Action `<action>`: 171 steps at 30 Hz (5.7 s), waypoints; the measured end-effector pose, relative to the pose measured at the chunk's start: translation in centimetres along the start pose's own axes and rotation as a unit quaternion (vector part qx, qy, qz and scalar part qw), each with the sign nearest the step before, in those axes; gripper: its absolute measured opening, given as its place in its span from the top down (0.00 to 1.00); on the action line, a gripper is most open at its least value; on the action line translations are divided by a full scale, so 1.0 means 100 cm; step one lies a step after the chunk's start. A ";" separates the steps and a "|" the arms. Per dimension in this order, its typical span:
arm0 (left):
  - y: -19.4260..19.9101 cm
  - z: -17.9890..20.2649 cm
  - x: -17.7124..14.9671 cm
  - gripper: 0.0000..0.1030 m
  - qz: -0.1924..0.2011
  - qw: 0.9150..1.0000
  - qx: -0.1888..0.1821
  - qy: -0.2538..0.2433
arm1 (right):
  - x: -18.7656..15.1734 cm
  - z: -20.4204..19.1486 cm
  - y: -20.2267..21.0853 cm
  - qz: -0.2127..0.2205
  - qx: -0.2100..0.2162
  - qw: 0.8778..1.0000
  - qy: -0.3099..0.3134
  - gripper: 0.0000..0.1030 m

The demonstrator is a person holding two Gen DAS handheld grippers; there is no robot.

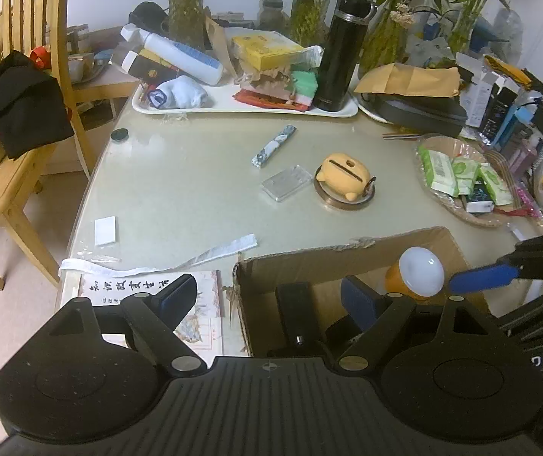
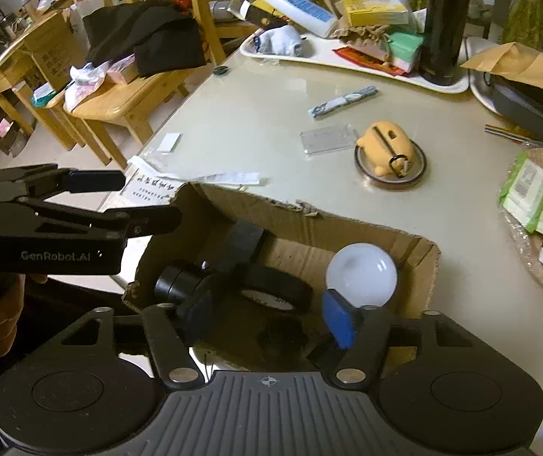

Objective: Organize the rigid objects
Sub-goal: 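Withdraw both grippers from the box back over the table, then move the right gripper toward the yellow pig-shaped object on the dish, then close the right gripper on the yellow pig and lift it off the dish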

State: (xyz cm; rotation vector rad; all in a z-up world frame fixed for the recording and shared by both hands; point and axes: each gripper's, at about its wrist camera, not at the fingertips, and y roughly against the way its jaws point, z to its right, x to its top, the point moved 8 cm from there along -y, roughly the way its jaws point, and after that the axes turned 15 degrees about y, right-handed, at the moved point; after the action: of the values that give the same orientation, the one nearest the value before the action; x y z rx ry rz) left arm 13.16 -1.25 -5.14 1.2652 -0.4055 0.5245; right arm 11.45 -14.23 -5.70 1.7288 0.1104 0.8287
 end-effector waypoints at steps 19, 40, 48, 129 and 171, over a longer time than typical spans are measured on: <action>-0.005 -0.004 -0.002 0.19 -0.014 1.000 0.019 0.003 | -0.004 0.023 -0.007 -0.021 -0.068 0.997 -0.020 0.00; -0.003 0.006 0.015 0.19 -0.004 1.000 0.004 0.004 | -0.004 0.073 0.009 0.050 -0.068 0.991 -0.100 0.00; 0.005 0.012 0.025 0.19 0.030 0.999 -0.017 0.013 | 0.003 0.056 0.054 0.035 -0.121 0.988 -0.090 0.00; -0.025 0.016 0.077 0.19 0.050 0.999 -0.007 -0.001 | 0.067 0.128 -0.069 0.058 -0.109 0.991 0.043 0.18; -0.030 0.006 0.069 0.19 0.031 0.999 0.008 -0.018 | 0.100 0.136 -0.089 0.015 -0.127 0.990 0.062 0.44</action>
State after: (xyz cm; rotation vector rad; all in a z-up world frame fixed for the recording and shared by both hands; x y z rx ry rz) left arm 20.49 -1.43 -3.48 1.2812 -0.4720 0.5583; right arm 29.68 -17.50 -10.14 1.4431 0.0587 0.9317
